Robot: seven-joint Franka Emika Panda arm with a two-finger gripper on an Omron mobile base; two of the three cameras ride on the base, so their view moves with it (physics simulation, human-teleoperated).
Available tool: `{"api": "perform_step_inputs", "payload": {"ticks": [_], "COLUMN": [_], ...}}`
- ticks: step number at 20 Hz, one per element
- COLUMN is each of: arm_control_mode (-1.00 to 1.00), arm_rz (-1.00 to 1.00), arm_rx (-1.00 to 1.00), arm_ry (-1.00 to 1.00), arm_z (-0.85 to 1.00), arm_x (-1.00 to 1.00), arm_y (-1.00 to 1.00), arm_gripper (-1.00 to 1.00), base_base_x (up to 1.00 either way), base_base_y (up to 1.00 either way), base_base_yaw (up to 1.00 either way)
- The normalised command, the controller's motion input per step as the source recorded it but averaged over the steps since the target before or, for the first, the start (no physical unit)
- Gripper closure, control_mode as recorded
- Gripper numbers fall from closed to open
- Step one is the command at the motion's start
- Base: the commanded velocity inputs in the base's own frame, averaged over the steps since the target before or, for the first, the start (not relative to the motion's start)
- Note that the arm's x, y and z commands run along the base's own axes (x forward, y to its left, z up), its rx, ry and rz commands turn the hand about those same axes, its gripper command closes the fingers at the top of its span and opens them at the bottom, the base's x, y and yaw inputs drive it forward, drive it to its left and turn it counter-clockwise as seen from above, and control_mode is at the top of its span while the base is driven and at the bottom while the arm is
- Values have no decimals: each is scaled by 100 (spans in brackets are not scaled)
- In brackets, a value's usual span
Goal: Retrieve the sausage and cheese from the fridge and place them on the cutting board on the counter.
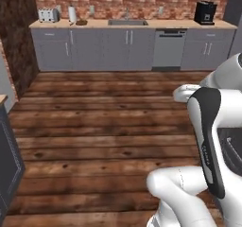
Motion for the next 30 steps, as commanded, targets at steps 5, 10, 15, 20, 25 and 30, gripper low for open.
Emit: {"api": "perform_step_inputs", "payload": {"ticks": [5, 10, 15, 20, 25, 30], "arm_control_mode": [100, 100, 100, 100, 100, 100], "arm_rz": [0, 0, 0, 0, 0, 0], "arm_rx": [0, 0, 0, 0, 0, 0], "arm_ry": [0, 0, 0, 0, 0, 0], "arm_z": [0, 0, 0, 0, 0, 0], "arm_x": [0, 0, 0, 0, 0, 0], "arm_y": [0, 0, 0, 0, 0, 0], "arm_gripper": [100, 100, 100, 100, 100, 100], "base_base_x": [100, 100, 100, 100, 100, 100], "base_base_y": [28, 33, 38, 42, 40, 39], "base_base_yaw": [0, 0, 0, 0, 0, 0]}}
